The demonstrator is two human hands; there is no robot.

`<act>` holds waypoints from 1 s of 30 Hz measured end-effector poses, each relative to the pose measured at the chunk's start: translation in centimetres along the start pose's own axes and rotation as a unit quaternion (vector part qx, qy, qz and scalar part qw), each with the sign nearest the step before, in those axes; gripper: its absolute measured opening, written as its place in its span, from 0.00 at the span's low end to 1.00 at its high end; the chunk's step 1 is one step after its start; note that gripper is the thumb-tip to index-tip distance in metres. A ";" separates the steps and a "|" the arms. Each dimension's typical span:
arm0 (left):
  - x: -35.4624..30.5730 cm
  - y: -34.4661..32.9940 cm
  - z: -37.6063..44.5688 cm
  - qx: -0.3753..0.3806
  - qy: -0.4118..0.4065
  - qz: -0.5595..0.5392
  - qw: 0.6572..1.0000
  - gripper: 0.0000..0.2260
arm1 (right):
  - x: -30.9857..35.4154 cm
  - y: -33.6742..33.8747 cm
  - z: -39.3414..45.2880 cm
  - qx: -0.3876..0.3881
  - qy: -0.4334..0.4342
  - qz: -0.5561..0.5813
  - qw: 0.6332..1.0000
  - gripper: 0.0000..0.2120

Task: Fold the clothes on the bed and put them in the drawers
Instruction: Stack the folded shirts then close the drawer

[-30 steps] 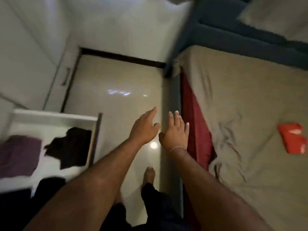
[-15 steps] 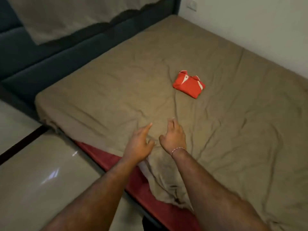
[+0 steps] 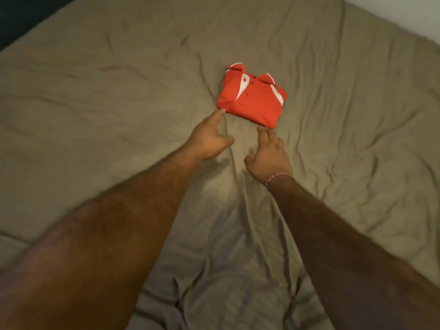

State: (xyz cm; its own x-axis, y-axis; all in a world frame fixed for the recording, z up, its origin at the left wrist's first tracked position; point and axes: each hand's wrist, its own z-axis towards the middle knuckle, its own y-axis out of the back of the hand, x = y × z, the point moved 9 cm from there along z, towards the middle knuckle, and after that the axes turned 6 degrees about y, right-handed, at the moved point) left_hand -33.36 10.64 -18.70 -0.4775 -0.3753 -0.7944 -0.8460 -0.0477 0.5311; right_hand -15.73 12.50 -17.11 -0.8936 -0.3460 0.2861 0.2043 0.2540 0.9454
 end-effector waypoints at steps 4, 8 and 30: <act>4.2 -3.8 9.6 0.068 -0.009 -0.017 0.997 0.47 | -1.8 -4.2 7.1 -0.002 0.015 -0.040 0.999 0.36; 9.5 -7.8 14.0 0.117 0.003 -0.006 0.993 0.64 | -4.1 -6.7 12.3 -0.035 0.010 -0.096 0.995 0.39; 13.3 -1.2 2.4 0.170 0.251 -0.504 0.809 0.22 | 10.0 -9.6 1.0 0.071 0.197 -0.124 0.970 0.31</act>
State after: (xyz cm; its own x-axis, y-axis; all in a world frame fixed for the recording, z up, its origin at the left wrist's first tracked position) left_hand -39.22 7.88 -30.62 0.5799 -0.6362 -0.5089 -0.8026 -0.3388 -0.4910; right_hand -27.05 7.47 -23.43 -0.6806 -0.7232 0.1172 -0.0783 0.2308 0.9699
